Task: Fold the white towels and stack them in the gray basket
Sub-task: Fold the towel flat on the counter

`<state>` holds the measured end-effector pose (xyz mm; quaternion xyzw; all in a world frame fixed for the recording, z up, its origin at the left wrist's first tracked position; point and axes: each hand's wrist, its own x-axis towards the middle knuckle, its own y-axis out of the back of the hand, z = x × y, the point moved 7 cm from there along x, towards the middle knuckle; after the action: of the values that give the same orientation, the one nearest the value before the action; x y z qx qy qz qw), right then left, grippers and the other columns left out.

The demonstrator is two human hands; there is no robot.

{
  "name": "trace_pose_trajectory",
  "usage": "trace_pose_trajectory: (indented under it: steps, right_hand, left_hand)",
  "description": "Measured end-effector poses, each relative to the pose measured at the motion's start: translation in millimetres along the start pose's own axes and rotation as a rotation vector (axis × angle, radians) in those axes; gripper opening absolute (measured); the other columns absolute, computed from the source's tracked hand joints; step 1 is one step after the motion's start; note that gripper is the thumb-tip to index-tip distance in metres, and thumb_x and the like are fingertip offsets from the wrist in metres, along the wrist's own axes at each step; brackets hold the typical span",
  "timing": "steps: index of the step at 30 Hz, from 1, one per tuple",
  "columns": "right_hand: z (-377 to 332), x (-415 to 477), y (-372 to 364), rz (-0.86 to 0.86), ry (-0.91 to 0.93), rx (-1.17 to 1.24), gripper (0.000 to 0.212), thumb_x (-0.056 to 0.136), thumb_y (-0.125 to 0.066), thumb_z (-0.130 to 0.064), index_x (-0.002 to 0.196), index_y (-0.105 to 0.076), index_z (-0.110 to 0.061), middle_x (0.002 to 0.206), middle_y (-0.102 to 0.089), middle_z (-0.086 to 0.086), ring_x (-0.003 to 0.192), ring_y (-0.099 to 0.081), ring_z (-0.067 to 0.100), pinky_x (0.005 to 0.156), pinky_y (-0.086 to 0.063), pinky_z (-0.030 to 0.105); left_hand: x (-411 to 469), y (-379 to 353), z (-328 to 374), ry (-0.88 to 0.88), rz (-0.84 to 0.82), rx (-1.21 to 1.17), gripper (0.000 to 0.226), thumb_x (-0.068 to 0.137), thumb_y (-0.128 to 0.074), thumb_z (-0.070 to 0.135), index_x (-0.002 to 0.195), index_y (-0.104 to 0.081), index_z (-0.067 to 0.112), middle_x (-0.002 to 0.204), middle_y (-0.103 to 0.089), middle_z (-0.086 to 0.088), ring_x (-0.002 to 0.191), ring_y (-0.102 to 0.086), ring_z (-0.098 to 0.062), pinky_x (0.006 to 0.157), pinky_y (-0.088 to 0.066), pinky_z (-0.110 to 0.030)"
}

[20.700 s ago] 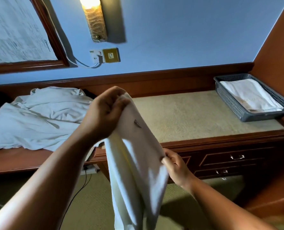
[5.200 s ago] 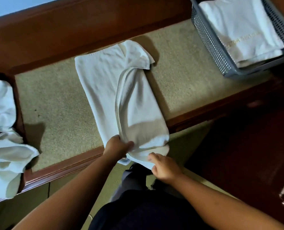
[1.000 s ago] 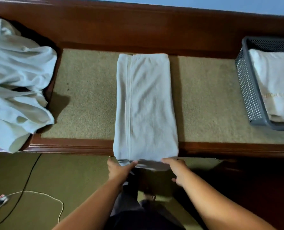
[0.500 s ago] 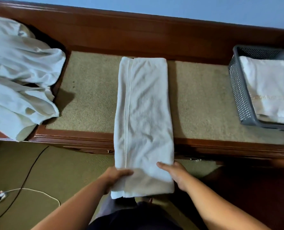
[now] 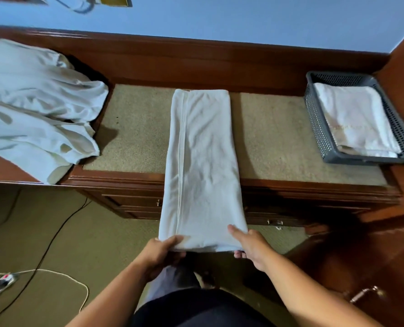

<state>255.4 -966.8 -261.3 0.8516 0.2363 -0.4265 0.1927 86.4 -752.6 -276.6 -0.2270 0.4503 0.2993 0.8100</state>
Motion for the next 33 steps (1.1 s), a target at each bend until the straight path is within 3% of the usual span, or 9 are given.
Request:
trace_pose_trajectory:
  steps: [2,9,15,18,21,24,27,30,33]
  right_hand:
    - [2.3,-8.1,-1.2,-0.009,0.007,-0.013,0.056,0.083,-0.073,-0.055,0.113,-0.064,-0.008,0.105,-0.068,0.012,0.055,-0.058,0.015,0.056,-0.050,0.027]
    - [6.8,-35.4,4.2,-0.006,0.064,-0.042,0.049,0.085,-0.070,-0.055,0.106,-0.067,-0.010,0.085,-0.069,0.007,0.053,-0.057,0.015,0.060,-0.047,0.031]
    - [-14.6,-55.3,10.2,0.024,0.198,0.171,0.024,0.093,-0.068,-0.028,0.097,-0.072,-0.005,0.081,-0.068,0.008,0.054,-0.052,0.014,0.045,-0.043,0.021]
    - [-38.0,-59.7,13.0,0.048,0.286,0.293,0.020,0.092,-0.068,-0.018,0.087,-0.069,0.001,0.072,-0.063,0.012,0.053,-0.049,0.015,0.046,-0.045,0.025]
    - [-74.1,-64.3,16.0,0.076,0.404,0.398,0.021,0.081,-0.074,-0.020,0.080,-0.068,0.000,0.066,-0.063,0.010,0.053,-0.051,0.016,0.045,-0.044,0.026]
    - [-113.7,-63.7,18.7,0.114,0.476,0.465,0.015,0.089,-0.068,-0.014,0.079,-0.070,-0.003,0.071,-0.067,0.011,0.067,-0.057,0.022,0.056,-0.043,0.029]
    - [-154.7,-58.6,18.4,0.108,0.504,0.502,0.017,0.093,-0.065,-0.016,0.079,-0.073,-0.008,0.076,-0.071,0.010,0.074,-0.063,0.022,0.068,-0.044,0.033]
    - [-200.1,-50.1,17.6,0.098,0.546,0.512,0.020,0.095,-0.063,-0.018,0.078,-0.071,-0.012,0.073,-0.069,0.004,0.068,-0.063,0.016,0.062,-0.043,0.031]
    - [-239.3,-33.2,19.3,0.121,0.570,0.515,0.023,0.094,-0.065,-0.021,0.075,-0.075,-0.012,0.073,-0.070,0.008,0.073,-0.065,0.023,0.064,-0.050,0.033]
  left_hand:
    - [-7.2,0.0,-3.2,-0.011,-0.012,-0.060,0.031,0.088,-0.074,0.010,0.111,-0.065,-0.009,0.089,-0.071,-0.027,0.068,-0.069,-0.031,0.060,-0.059,-0.033]
    - [-32.3,-2.5,-20.2,-0.075,-0.039,-0.221,0.032,0.085,-0.075,0.010,0.108,-0.067,-0.011,0.086,-0.070,-0.025,0.064,-0.067,-0.027,0.059,-0.059,-0.029]
    - [-57.2,-14.8,-6.7,-0.138,-0.095,-0.299,0.021,0.086,-0.072,0.011,0.101,-0.066,-0.003,0.069,-0.063,-0.012,0.054,-0.059,-0.017,0.054,-0.052,-0.028]
    - [-72.6,-22.5,18.4,-0.190,-0.137,-0.327,0.028,0.080,-0.077,0.014,0.102,-0.068,-0.001,0.069,-0.063,-0.012,0.055,-0.059,-0.017,0.054,-0.050,-0.028]
    - [-86.4,-34.0,52.8,-0.273,-0.180,-0.345,0.042,0.070,-0.086,0.019,0.106,-0.070,0.003,0.077,-0.068,-0.010,0.059,-0.063,-0.015,0.056,-0.052,-0.026]
    - [-93.8,-47.2,95.9,-0.363,-0.234,-0.402,0.028,0.084,-0.066,0.013,0.110,-0.069,0.002,0.089,-0.074,-0.013,0.068,-0.071,-0.018,0.057,-0.056,-0.026]
    - [-92.0,-57.1,140.5,-0.422,-0.258,-0.409,0.035,0.088,-0.065,0.015,0.117,-0.068,-0.003,0.105,-0.074,-0.022,0.082,-0.073,-0.025,0.067,-0.059,-0.030]
    - [-81.8,-63.5,183.4,-0.450,-0.212,-0.402,0.034,0.085,-0.069,0.020,0.112,-0.069,0.000,0.098,-0.074,-0.016,0.078,-0.072,-0.019,0.063,-0.056,-0.026]
    - [-69.1,-69.8,226.1,-0.460,-0.162,-0.390,0.036,0.075,-0.073,0.029,0.105,-0.069,0.009,0.085,-0.072,-0.007,0.067,-0.065,-0.014,0.065,-0.048,-0.029]
